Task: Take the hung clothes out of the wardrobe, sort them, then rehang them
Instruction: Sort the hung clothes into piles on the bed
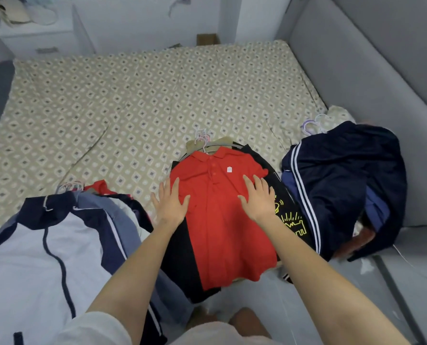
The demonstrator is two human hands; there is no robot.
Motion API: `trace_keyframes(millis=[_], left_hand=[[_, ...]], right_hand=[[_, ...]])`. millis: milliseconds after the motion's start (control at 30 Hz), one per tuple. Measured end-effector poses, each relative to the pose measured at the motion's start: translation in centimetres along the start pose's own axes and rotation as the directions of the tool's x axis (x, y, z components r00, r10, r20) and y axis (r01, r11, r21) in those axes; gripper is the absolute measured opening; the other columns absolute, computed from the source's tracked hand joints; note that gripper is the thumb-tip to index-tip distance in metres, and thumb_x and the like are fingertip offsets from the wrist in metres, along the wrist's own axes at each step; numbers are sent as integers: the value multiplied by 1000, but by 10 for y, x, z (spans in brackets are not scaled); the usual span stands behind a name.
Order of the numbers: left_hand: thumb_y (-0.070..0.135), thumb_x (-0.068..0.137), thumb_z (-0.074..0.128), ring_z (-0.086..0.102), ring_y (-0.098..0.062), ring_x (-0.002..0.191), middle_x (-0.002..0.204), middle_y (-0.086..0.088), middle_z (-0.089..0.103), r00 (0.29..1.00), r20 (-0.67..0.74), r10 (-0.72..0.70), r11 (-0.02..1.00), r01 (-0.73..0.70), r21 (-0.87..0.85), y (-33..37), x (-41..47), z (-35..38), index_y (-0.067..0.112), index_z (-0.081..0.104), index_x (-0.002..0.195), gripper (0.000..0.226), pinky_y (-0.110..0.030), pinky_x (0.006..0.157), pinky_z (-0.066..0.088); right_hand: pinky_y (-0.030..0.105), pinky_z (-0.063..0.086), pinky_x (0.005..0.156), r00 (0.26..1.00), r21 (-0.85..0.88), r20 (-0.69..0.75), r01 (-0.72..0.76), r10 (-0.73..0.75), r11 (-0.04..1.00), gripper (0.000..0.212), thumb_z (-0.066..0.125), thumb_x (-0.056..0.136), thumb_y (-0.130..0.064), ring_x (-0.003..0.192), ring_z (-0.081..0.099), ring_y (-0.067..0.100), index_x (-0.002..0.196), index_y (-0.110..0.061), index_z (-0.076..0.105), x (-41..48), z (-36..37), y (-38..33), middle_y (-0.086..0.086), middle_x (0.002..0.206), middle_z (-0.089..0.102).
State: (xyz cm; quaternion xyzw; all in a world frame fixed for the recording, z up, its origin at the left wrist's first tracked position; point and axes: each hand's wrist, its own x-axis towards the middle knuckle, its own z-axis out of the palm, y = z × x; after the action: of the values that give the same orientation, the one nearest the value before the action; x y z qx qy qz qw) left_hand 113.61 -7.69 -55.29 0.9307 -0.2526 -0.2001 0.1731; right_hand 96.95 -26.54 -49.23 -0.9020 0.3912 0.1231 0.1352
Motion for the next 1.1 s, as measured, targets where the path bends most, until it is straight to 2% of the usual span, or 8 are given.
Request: trace_keyframes(millis=[233, 433, 600, 833, 967, 1100], left_hand=[[48, 102, 40, -6, -22, 153, 166, -2, 2, 999, 13, -47, 999, 47, 7, 30, 32, 12, 26, 11, 158, 67, -51, 120, -7], [47, 101, 42, -2, -21, 153, 166, -2, 5, 994, 3, -106, 994, 106, 16, 55, 54, 41, 27, 14, 158, 66, -49, 120, -7], [47, 101, 43, -1, -19, 153, 166, 1, 8, 976, 25, -217, 976, 217, -16, 73, 60, 77, 29, 14, 157, 66, -50, 122, -6], [47, 102, 40, -2, -17, 153, 166, 4, 10, 947, 50, -317, 945, 320, -72, 66, 89, 120, 29, 14, 158, 64, -49, 121, -8], [48, 102, 37, -3, -17, 153, 166, 4, 11, 945, 21, -327, 943, 327, -63, 39, 129, 154, 27, 13, 158, 64, -48, 120, -9], [49, 103, 34, -4, -17, 153, 166, 2, 6, 945, -31, -327, 945, 325, -39, 8, 175, 181, 25, 10, 159, 65, -48, 121, -8]], right_hand=[[51, 8, 120, 996, -16, 64, 61, -60, 998, 66, 40, 101, -43, 150, 3, 28, 157, -27, 8, 55, -2, 20, 7, 163, 10], [47, 11, 120, 973, 32, 54, 221, -222, 975, 62, 48, 98, -37, 149, 14, 27, 154, -24, 23, 110, -2, 37, 6, 160, 22], [48, 14, 119, 935, 52, 79, 341, -345, 938, 64, 51, 96, -39, 148, 17, 27, 154, -26, 25, 153, 10, 47, 5, 159, 27], [47, 14, 121, 908, 96, 202, 355, -368, 930, 65, 47, 99, -43, 149, 12, 27, 155, -27, 19, 213, 56, 58, 7, 161, 18], [47, 10, 121, 905, 104, 188, 368, -381, 924, 61, 43, 101, -42, 150, 10, 27, 155, -26, 21, 254, 100, 61, 6, 162, 16], [46, 8, 121, 907, 141, 55, 407, -418, 902, 55, 46, 101, -38, 149, 15, 27, 152, -23, 32, 301, 141, 62, 6, 160, 26]])
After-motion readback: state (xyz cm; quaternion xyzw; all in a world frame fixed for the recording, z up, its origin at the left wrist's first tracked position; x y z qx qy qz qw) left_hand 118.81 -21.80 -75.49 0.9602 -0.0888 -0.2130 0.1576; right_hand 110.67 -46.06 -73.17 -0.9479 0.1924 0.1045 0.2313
